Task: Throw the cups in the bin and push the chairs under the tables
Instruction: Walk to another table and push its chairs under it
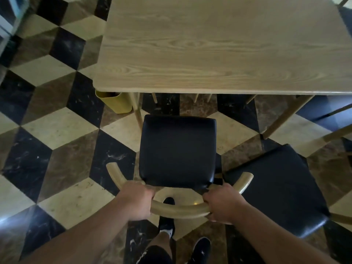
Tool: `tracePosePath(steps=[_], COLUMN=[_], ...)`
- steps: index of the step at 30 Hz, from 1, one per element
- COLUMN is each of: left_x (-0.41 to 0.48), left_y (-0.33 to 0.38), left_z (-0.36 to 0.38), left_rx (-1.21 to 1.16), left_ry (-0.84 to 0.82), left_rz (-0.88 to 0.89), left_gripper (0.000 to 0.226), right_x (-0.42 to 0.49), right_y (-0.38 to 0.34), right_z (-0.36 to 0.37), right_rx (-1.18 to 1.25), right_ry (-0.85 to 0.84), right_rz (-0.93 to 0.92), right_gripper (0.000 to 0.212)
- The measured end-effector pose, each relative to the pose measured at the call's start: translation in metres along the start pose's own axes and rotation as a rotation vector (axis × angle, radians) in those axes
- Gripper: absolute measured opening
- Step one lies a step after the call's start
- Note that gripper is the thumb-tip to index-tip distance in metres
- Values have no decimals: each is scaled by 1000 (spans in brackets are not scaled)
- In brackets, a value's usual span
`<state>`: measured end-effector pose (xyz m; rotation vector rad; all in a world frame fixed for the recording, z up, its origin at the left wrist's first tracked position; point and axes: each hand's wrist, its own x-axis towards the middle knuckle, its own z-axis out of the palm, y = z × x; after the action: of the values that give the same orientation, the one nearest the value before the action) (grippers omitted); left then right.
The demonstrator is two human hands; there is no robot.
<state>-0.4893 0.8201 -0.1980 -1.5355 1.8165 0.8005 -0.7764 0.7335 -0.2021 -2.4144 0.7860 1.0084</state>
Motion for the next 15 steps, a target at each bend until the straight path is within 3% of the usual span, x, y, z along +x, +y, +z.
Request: tracePosePath(steps=[9, 15], left_x=[67, 100], left_y=[-48, -76], left_z=[-71, -119], left_rx=[-21, 7], left_ry=[49, 119], left_rz=[23, 17], left_gripper=[19, 31], right_x=[51, 83], right_y=[61, 93], right_z=[-78, -122], right_rx=[45, 53], right_ry=[66, 85], right_rz=[61, 103], right_gripper=[32, 36])
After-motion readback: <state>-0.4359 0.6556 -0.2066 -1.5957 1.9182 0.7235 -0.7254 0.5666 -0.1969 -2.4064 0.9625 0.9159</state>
